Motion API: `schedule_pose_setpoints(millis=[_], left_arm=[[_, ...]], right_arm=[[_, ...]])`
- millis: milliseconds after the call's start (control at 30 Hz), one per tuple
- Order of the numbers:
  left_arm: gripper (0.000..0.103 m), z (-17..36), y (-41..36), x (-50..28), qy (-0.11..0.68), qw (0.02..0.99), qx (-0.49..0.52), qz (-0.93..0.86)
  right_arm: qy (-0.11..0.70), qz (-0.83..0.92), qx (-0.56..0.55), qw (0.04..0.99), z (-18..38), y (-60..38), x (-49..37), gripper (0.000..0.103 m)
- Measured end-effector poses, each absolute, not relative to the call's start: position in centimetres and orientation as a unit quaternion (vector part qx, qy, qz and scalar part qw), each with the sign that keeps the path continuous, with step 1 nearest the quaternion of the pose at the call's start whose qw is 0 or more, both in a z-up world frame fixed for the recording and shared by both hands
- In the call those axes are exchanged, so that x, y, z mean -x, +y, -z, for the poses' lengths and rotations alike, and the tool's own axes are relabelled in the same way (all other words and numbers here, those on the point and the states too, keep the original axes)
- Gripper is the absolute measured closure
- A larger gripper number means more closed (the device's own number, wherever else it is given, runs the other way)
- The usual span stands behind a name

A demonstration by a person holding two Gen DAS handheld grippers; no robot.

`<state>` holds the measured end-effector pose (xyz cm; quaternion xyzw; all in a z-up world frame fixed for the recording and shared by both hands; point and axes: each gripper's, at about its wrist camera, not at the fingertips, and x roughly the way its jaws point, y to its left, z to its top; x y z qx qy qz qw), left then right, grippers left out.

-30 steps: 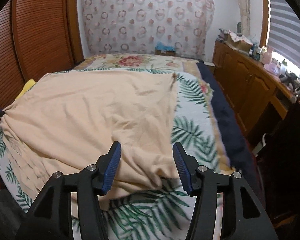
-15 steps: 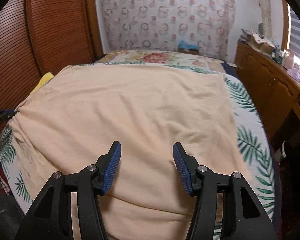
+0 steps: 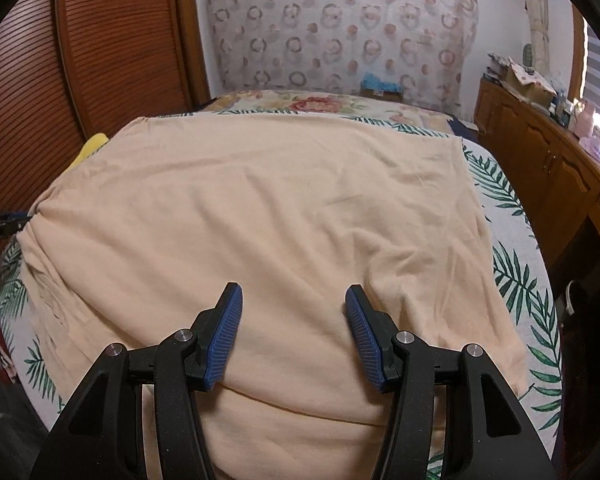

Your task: Fold small clothes

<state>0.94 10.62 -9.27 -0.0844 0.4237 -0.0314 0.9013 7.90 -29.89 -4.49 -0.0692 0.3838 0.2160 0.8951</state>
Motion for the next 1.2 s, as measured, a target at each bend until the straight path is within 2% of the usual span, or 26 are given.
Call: schedule_pose_setpoints(millis=[200,367,733,767,800,833,867,900,1200], left_arm=[[0.061,8.6,10.7,-0.6,0.411,0.905,0.104,0.04],[0.061,8.7,10.7,-1.0,0.414,0.901,0.12,0.045],[0.061,9.4,11.0,-1.4,0.407,0.895,0.174,0.048],[0.064,9.4,11.0,-1.5,0.407,0.894,0.181,0.056],[0.073,9.4,10.9,-1.6,0.406,0.893,0.185,0.063],[0.078,9.4,10.7,-1.7,0.407,0.892,0.183,0.073],[0.09,9.4,10.4,-1.8,0.407,0.892,0.178,0.078],[0.096,9.3,10.1,-1.9,0.406,0.894,0.17,0.081],[0.099,4.4,7.0,-2.3,0.348,0.92,0.135,0.119]], right_arm=[[0.4,-0.208,0.083,0.889,5.1,-29.3,-8.2,0.048],[0.406,-0.21,0.101,0.883,5.3,-28.3,-8.3,0.04],[0.408,-0.213,0.098,0.882,5.5,-28.1,-8.3,0.038],[0.408,-0.213,0.098,0.882,5.5,-28.1,-8.3,0.038],[0.408,-0.213,0.098,0.882,5.5,-28.1,-8.3,0.038],[0.408,-0.213,0.098,0.882,5.5,-28.1,-8.3,0.038],[0.408,-0.213,0.098,0.882,5.5,-28.2,-8.3,0.038],[0.408,-0.213,0.098,0.882,5.5,-28.1,-8.3,0.038],[0.408,-0.215,0.093,0.882,5.5,-27.9,-8.3,0.038]])
